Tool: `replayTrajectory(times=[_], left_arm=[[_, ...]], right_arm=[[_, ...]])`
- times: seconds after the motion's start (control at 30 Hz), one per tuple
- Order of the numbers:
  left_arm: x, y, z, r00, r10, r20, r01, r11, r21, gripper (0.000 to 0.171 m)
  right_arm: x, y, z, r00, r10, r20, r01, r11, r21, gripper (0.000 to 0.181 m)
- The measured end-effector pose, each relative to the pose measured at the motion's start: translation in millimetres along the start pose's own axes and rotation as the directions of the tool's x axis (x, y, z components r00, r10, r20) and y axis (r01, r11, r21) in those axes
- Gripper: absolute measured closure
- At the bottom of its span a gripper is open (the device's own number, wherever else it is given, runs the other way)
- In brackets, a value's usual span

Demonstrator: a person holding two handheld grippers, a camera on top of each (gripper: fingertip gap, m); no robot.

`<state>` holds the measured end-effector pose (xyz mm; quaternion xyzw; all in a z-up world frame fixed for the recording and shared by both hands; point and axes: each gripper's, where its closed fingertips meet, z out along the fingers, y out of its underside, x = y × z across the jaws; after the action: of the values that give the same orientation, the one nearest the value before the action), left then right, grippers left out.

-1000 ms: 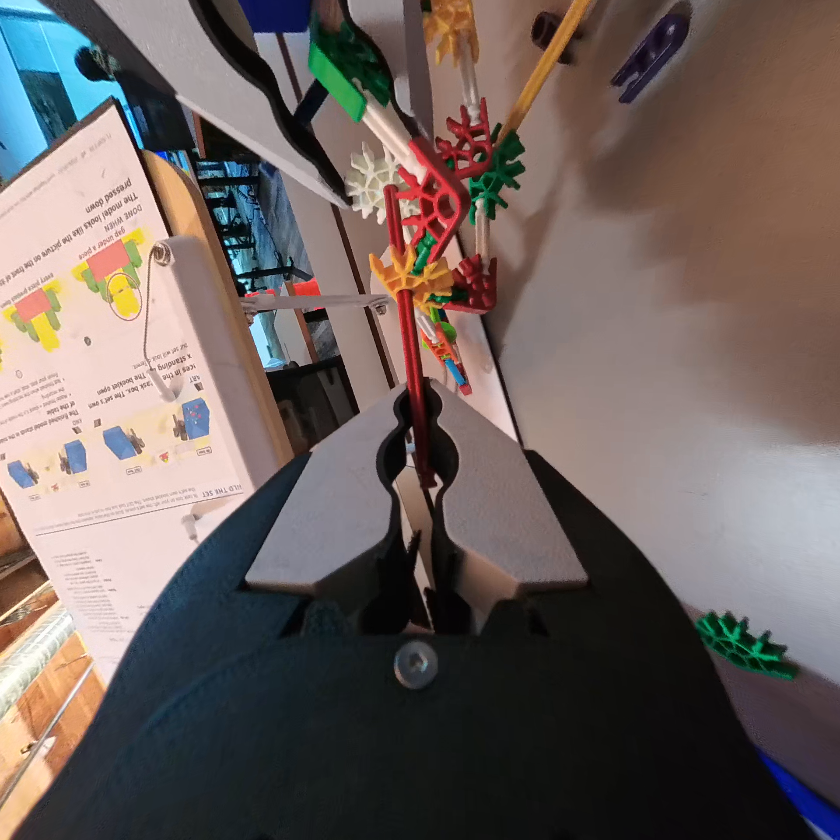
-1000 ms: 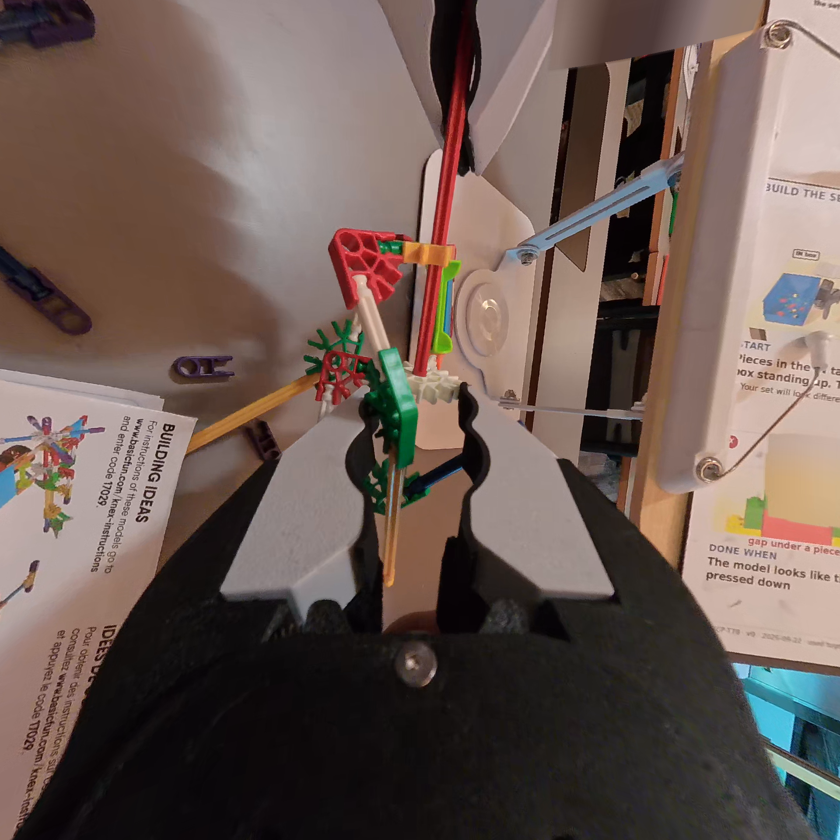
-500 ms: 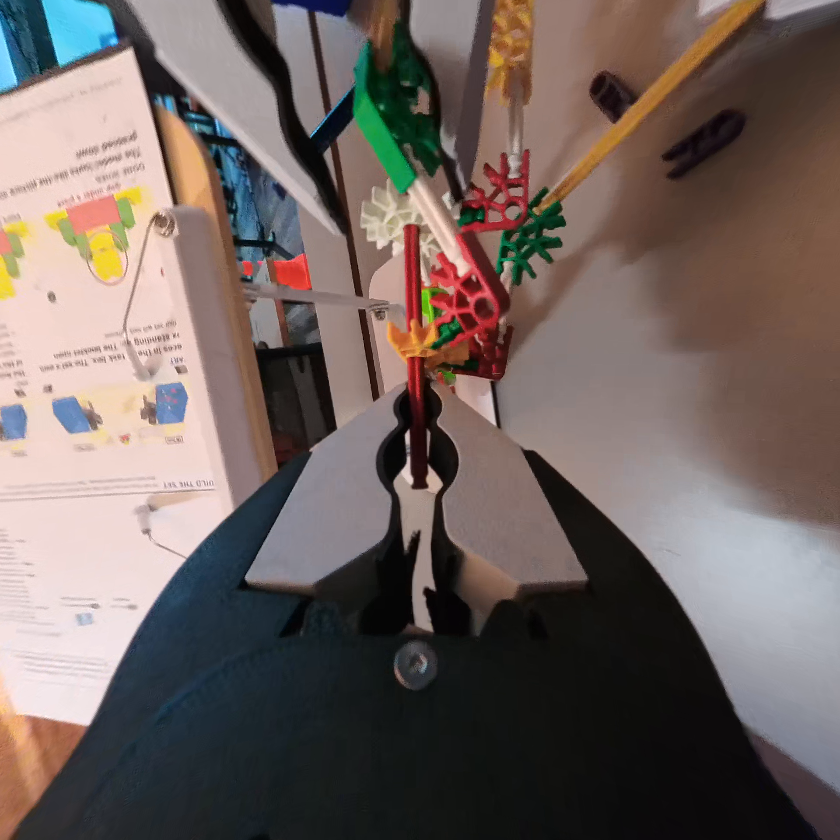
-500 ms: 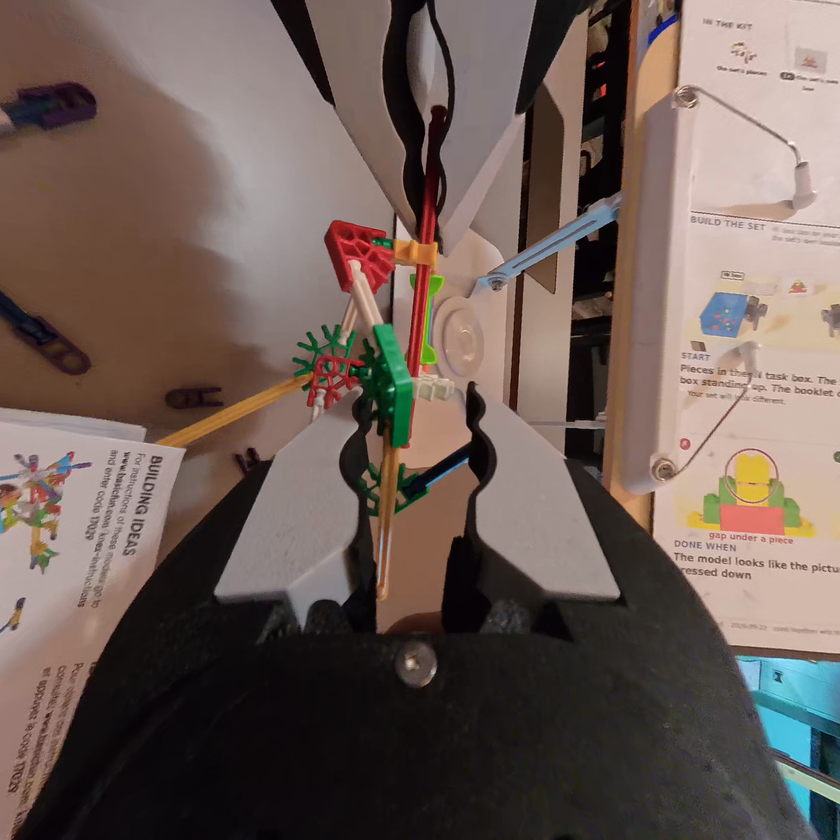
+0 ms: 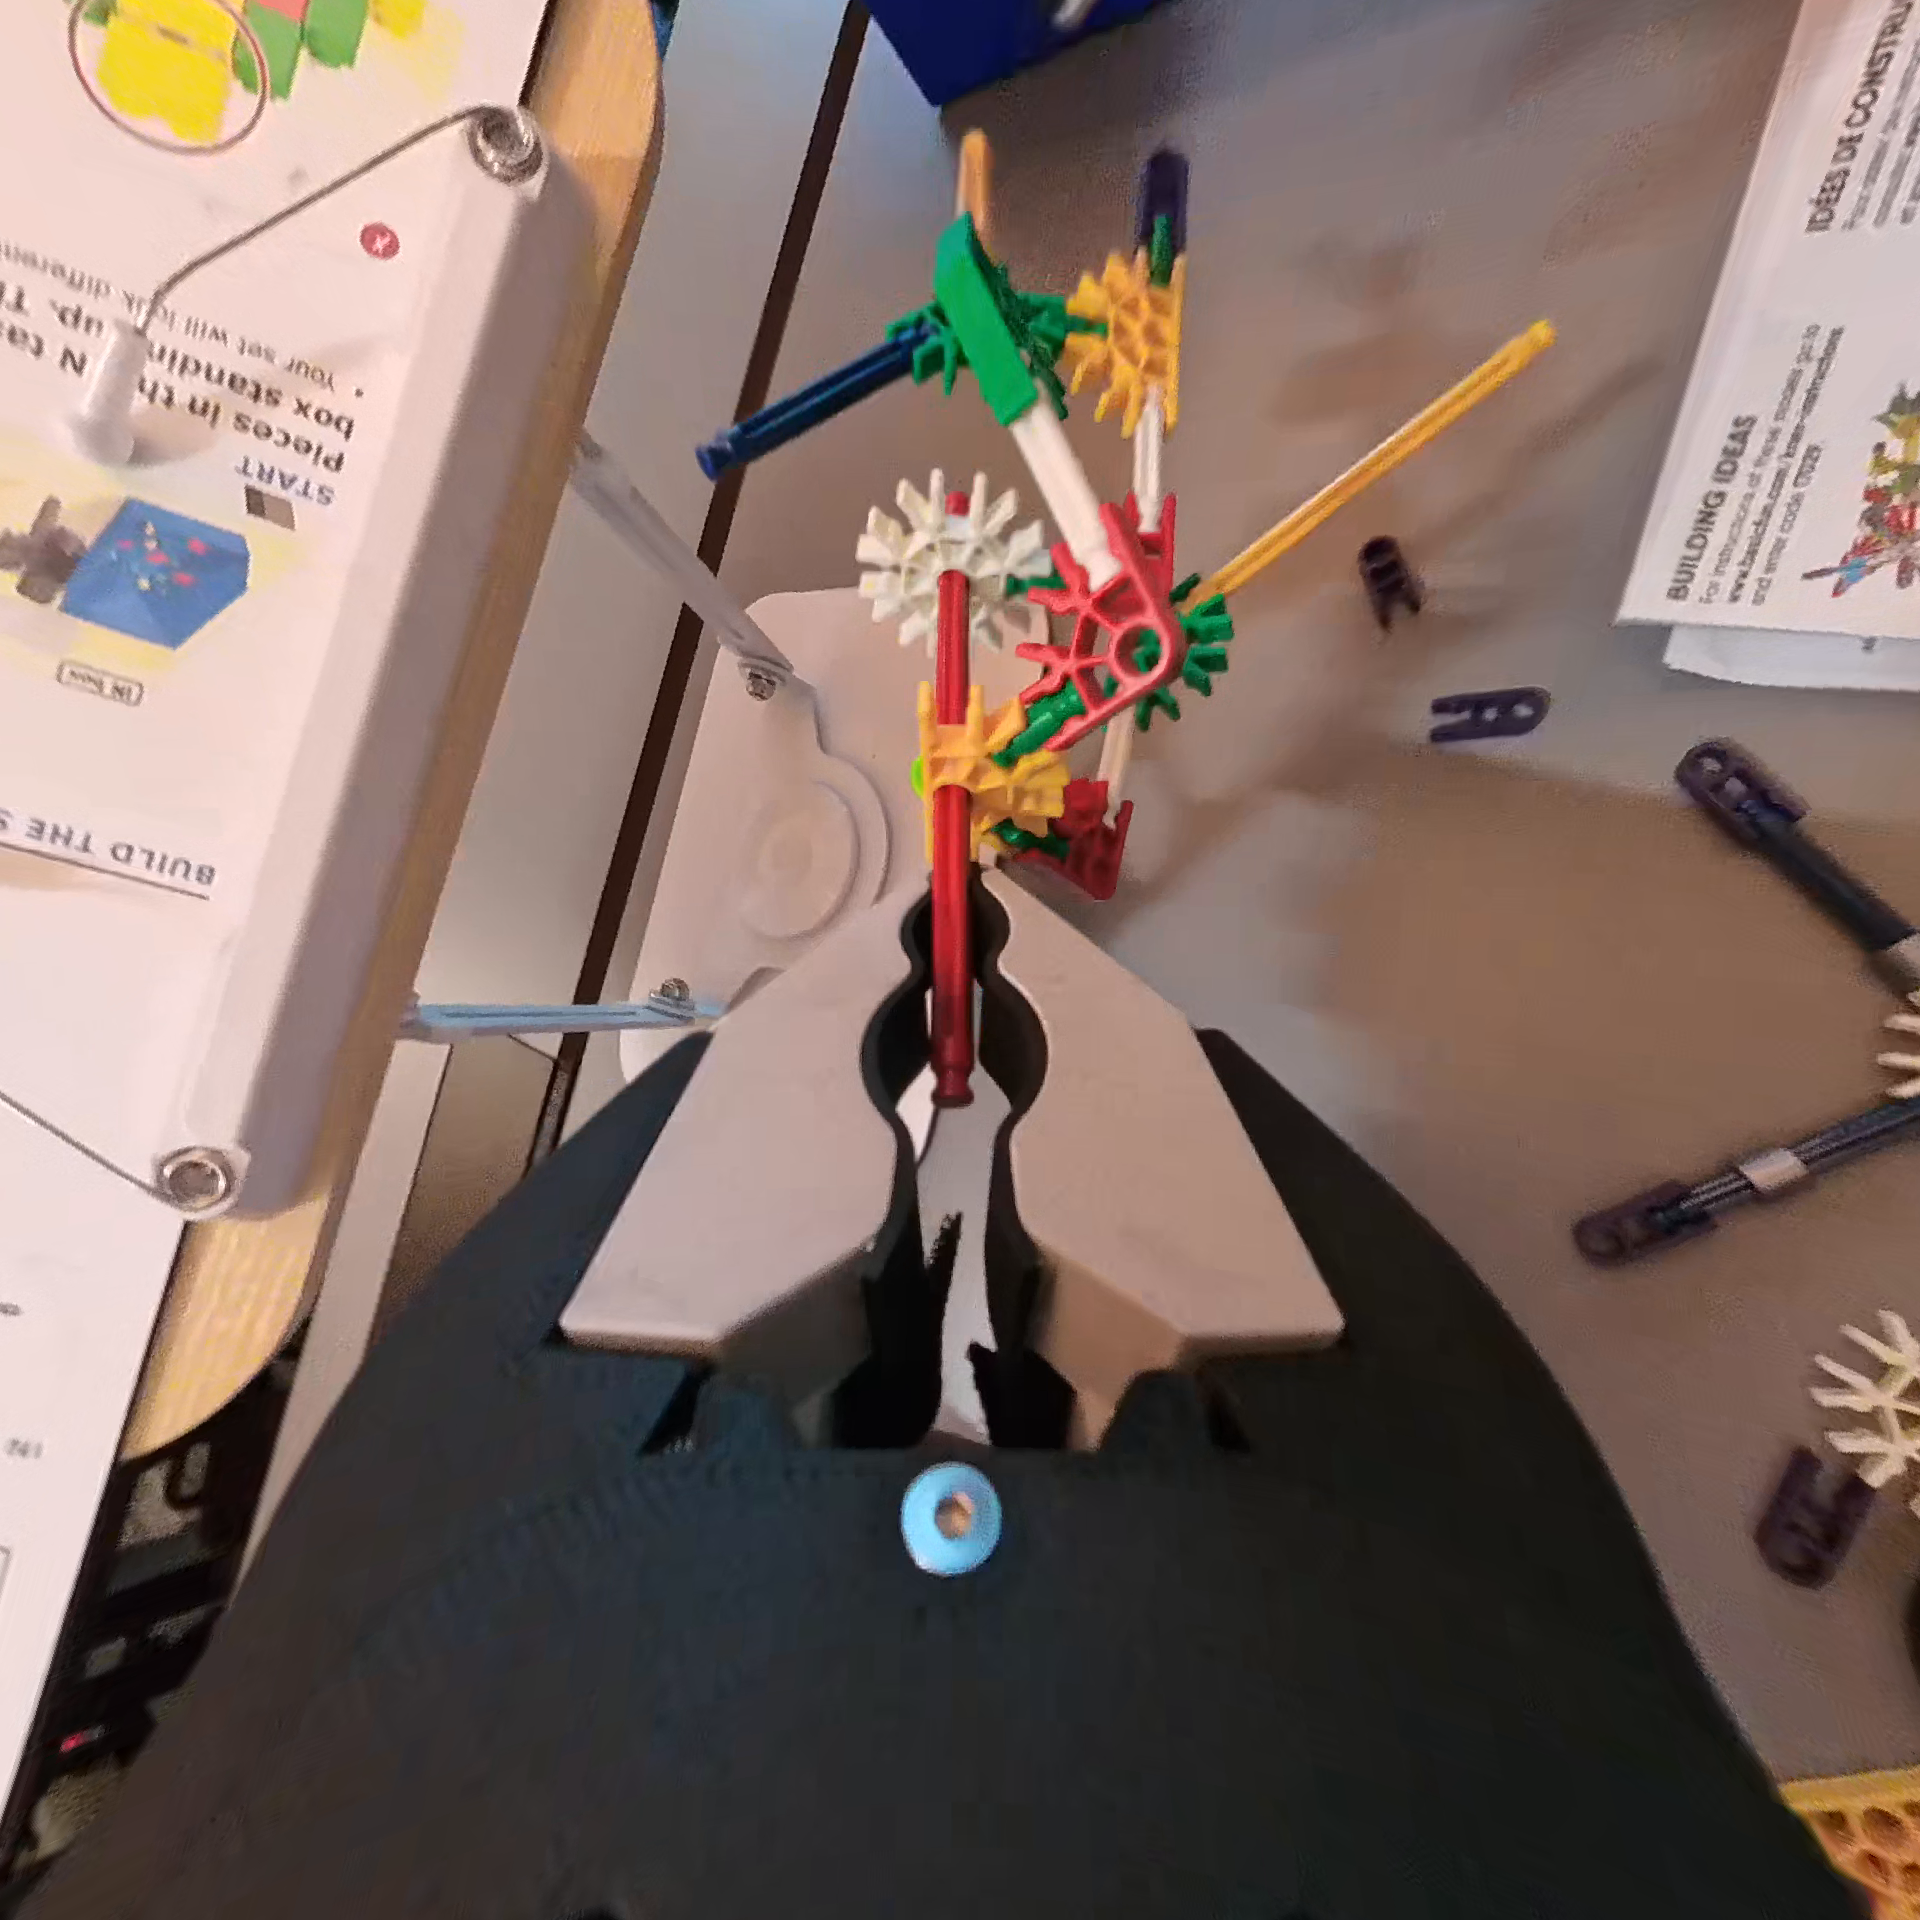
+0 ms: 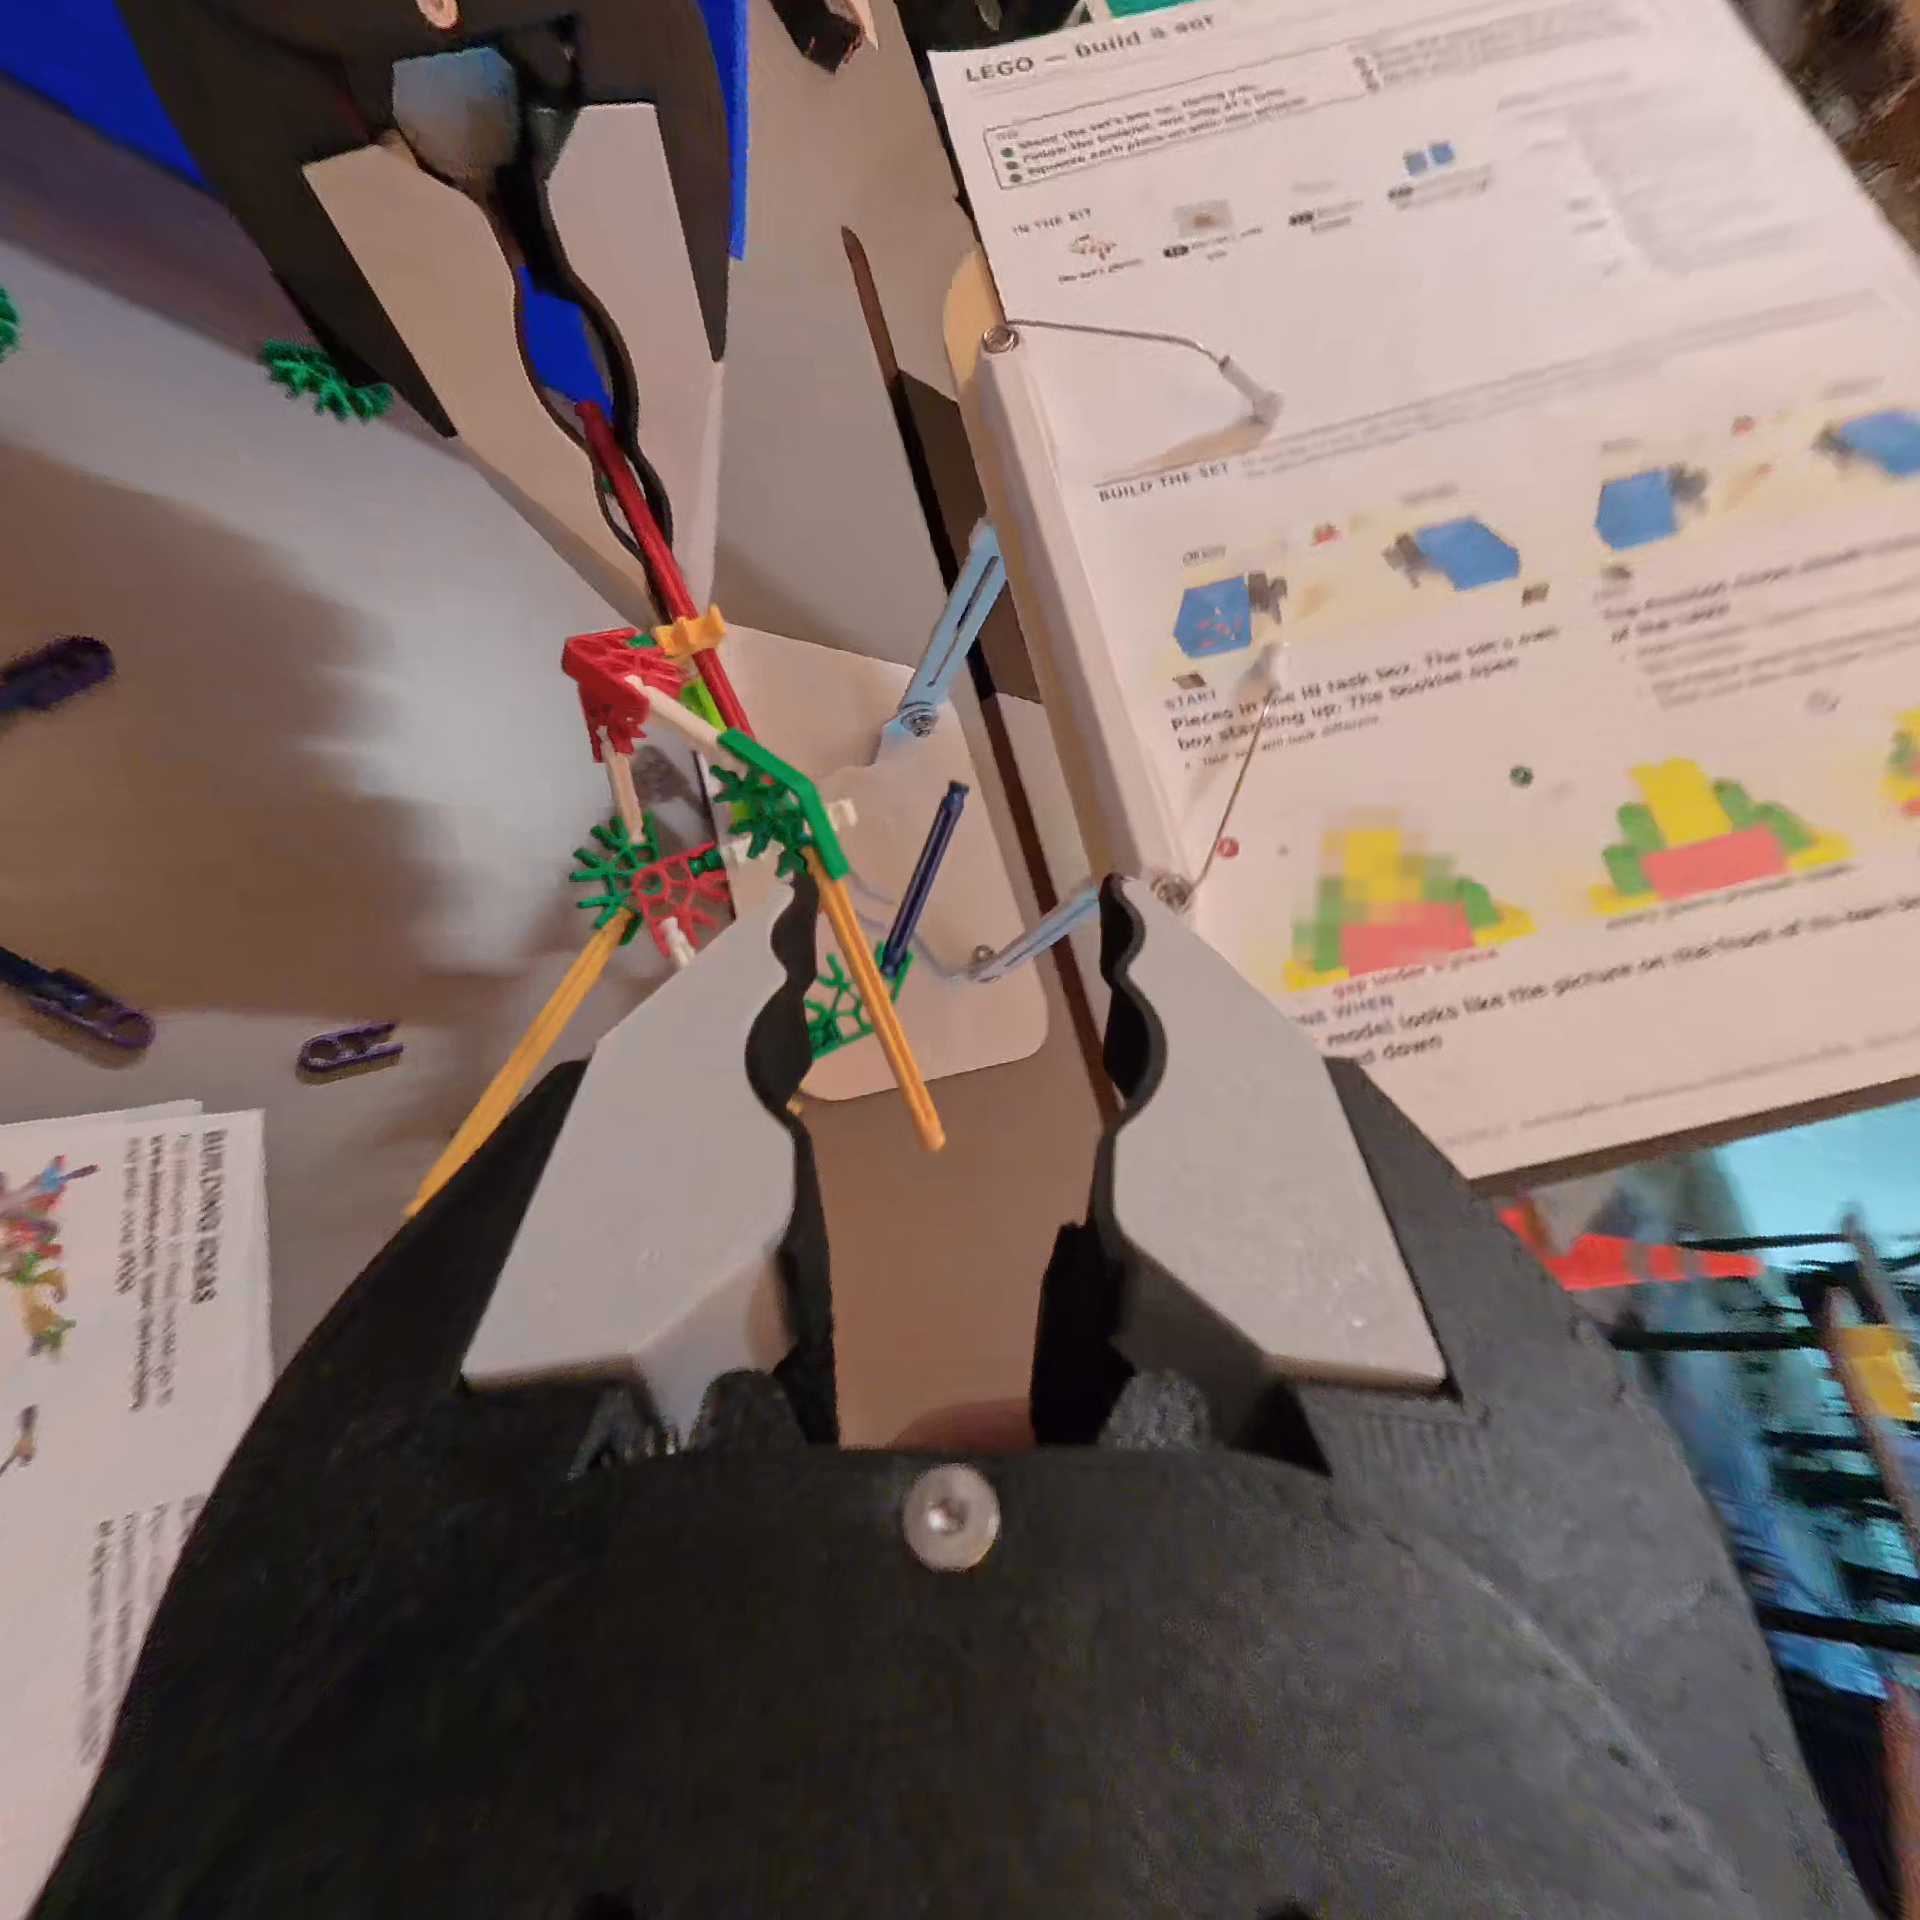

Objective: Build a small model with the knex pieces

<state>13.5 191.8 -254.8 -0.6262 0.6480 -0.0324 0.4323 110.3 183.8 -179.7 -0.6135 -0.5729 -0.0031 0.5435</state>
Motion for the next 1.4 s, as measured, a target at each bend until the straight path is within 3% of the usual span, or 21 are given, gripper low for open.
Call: replayTrajectory(times=[0.27,0.57,0.73,0.8,0.87,0.93,1.0,1.23,1.4], left_arm=[[-2,-3,-6,0.989,-0.143,-0.042,0.144,0.989,0.036,0.171],[7,2,-8,0.988,-0.130,-0.085,0.127,0.991,-0.035,0.171],[-6,15,-16,0.993,-0.122,-0.003,0.121,0.992,-0.039,0.154],[-3,26,-16,0.992,-0.128,-0.021,0.126,0.989,-0.079,0.135],[5,39,-9,0.988,-0.144,-0.061,0.134,0.981,-0.140,0.128],[10,50,1,0.988,-0.135,-0.072,0.119,0.975,-0.188,0.133],[10,56,10,0.989,-0.131,-0.066,0.114,0.969,-0.218,0.153],[7,48,15,0.978,-0.205,-0.050,0.190,0.958,-0.214,0.154],[7,27,12,0.953,-0.302,-0.041,0.294,0.947,-0.131,0.154]], right_arm=[[-16,51,6,0.983,0.074,0.170,-0.049,0.988,-0.144,0.122],[-62,89,51,0.956,0.091,0.278,-0.012,0.962,-0.273,0.122],[-69,88,53,0.954,0.073,0.291,0.013,0.959,-0.282,0.123],[-67,86,53,0.956,0.077,0.284,0.004,0.962,-0.274,0.125],[-68,84,54,0.953,0.088,0.291,-0.006,0.963,-0.269,0.126],[-72,83,54,0.949,0.086,0.303,-0.003,0.964,-0.266,0.127],[-79,81,54,0.942,0.082,0.325,0.005,0.965,-0.261,0.128],[-97,61,59,0.935,0.047,0.352,0.032,0.976,-0.215,0.129],[-93,57,76,0.969,0.034,0.244,0.026,0.970,-0.240,0.130]])
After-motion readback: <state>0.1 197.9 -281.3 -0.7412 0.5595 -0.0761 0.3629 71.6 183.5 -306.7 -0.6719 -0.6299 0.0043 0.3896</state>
